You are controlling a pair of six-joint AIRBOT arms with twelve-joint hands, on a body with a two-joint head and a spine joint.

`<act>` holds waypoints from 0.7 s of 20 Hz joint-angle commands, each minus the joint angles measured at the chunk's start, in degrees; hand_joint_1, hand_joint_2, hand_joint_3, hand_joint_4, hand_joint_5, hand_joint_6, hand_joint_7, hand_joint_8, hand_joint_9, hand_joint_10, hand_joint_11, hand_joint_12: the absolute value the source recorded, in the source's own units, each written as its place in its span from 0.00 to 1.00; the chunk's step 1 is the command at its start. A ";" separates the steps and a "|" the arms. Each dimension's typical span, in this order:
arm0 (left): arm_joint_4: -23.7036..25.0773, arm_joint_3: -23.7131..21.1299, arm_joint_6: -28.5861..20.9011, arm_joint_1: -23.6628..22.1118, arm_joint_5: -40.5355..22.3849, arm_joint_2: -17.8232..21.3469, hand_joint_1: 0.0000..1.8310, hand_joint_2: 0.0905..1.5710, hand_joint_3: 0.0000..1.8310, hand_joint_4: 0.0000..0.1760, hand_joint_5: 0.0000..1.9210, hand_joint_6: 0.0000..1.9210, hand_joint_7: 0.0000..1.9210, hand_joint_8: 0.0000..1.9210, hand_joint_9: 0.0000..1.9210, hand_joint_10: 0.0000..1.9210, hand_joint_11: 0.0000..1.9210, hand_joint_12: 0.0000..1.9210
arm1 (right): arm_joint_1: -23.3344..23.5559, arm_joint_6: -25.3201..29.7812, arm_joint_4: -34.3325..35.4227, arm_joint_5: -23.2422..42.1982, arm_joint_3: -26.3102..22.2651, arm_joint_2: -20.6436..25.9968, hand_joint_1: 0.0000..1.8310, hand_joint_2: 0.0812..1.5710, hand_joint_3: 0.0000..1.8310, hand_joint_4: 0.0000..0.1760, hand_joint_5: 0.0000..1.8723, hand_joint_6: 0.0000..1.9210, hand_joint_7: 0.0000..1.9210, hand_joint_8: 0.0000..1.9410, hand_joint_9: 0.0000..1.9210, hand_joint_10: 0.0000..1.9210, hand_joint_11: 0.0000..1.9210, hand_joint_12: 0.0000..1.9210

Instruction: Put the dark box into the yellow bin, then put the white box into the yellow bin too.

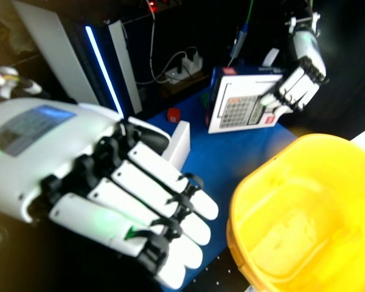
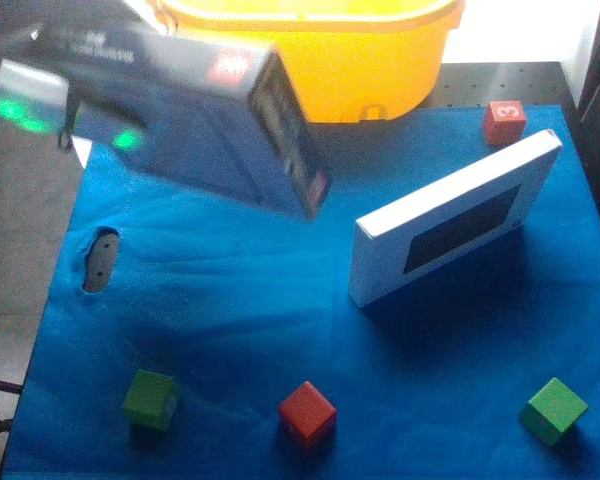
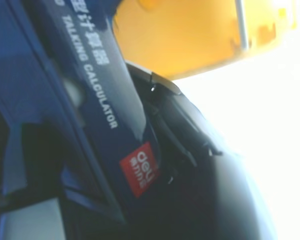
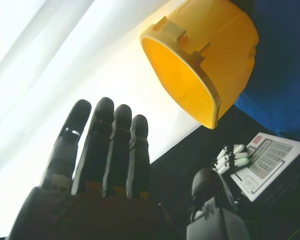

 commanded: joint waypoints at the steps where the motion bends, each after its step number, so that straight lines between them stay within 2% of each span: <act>1: -4.91 -0.07 0.25 -1.55 -6.93 0.76 0.69 0.64 0.00 0.11 0.63 0.28 0.59 0.41 0.54 0.28 0.39 0.59 | 0.63 0.00 0.74 6.84 0.45 -0.23 0.00 0.72 0.00 0.00 0.29 0.00 0.27 0.00 0.21 0.00 0.00 0.39; 2: -5.30 -0.04 0.57 -2.15 -7.19 0.87 0.69 0.64 0.00 0.08 0.61 0.30 0.59 0.41 0.56 0.22 0.39 0.59 | 0.56 0.00 0.74 6.86 0.56 -0.43 0.00 0.72 0.00 0.00 0.29 0.00 0.27 0.00 0.21 0.00 0.00 0.38; 3: -6.11 0.10 1.00 -2.94 -7.60 1.03 0.68 0.65 0.00 0.01 0.61 0.31 0.56 0.48 0.56 0.22 0.36 0.63 | 0.50 0.00 0.74 6.91 0.62 -0.58 0.00 0.71 0.00 0.00 0.30 0.00 0.27 0.00 0.22 0.00 0.00 0.38; 4: -7.03 0.20 1.86 -4.16 -7.73 1.35 0.68 0.66 0.00 0.00 0.64 0.25 0.51 0.56 0.50 0.31 0.33 0.68 | 0.43 0.00 0.75 6.98 0.65 -0.76 0.00 0.71 0.00 0.00 0.29 0.00 0.27 0.00 0.21 0.00 0.00 0.36; 5: -7.04 0.40 2.30 -5.38 -7.37 1.43 0.68 0.67 0.00 0.00 0.61 0.30 0.48 0.61 0.45 0.43 0.34 0.71 | 0.39 0.00 0.75 7.00 0.71 -0.91 0.00 0.72 0.00 0.00 0.29 0.00 0.27 0.00 0.21 0.00 0.01 0.37; 6: -7.46 0.86 2.46 -6.59 -7.33 1.42 0.67 0.70 0.00 0.00 0.54 0.41 0.46 0.64 0.45 0.50 0.36 0.74 | 0.33 0.00 0.75 7.03 0.86 -1.17 0.00 0.73 0.00 0.00 0.29 0.00 0.26 0.00 0.21 0.00 0.00 0.37; 7: -9.24 1.30 3.17 -7.43 -7.82 1.43 0.67 0.71 0.00 0.00 0.51 0.44 0.48 0.65 0.46 0.52 0.38 0.74 | 0.24 0.00 0.75 7.05 1.05 -1.51 0.00 0.72 0.00 0.00 0.29 0.00 0.26 0.00 0.20 0.00 0.00 0.37; 8: -11.62 1.78 4.17 -7.71 -8.67 1.48 0.73 0.71 0.00 0.00 0.47 0.46 0.46 0.63 0.45 0.68 0.40 0.71 | -0.69 0.00 0.75 7.05 1.24 -1.91 0.00 0.70 0.00 0.00 0.29 0.00 0.26 0.00 0.20 0.00 0.00 0.37; 9: -14.23 2.43 5.14 -7.87 -9.63 1.48 0.75 0.69 0.00 0.00 0.54 0.38 0.49 0.55 0.47 0.64 0.40 0.64 | -1.80 0.00 0.86 7.13 1.46 -2.33 0.00 0.69 0.00 0.00 0.28 0.00 0.25 0.00 0.20 0.00 0.00 0.37; 10: -16.24 3.02 6.39 -8.59 -9.85 1.52 0.75 0.68 0.00 0.00 0.57 0.35 0.49 0.54 0.49 0.63 0.42 0.60 | -2.51 0.00 0.95 7.14 1.95 -3.01 0.00 0.69 0.00 0.00 0.27 0.00 0.25 0.00 0.20 0.00 0.00 0.37; 12: -16.68 4.10 7.26 -11.03 -8.33 1.48 0.75 0.68 0.00 0.00 0.53 0.40 0.48 0.53 0.50 0.63 0.44 0.57 | -3.19 0.00 1.35 7.14 2.72 -4.18 0.00 0.70 0.00 0.00 0.26 0.00 0.24 0.00 0.20 0.00 0.00 0.40; 14: -16.45 5.27 7.83 -13.02 -6.30 1.05 0.76 0.66 0.00 0.00 0.56 0.37 0.51 0.48 0.52 0.58 0.43 0.55 | -3.19 0.01 1.38 7.16 3.22 -5.23 0.00 0.70 0.00 0.00 0.25 0.00 0.24 0.00 0.20 0.00 0.00 0.38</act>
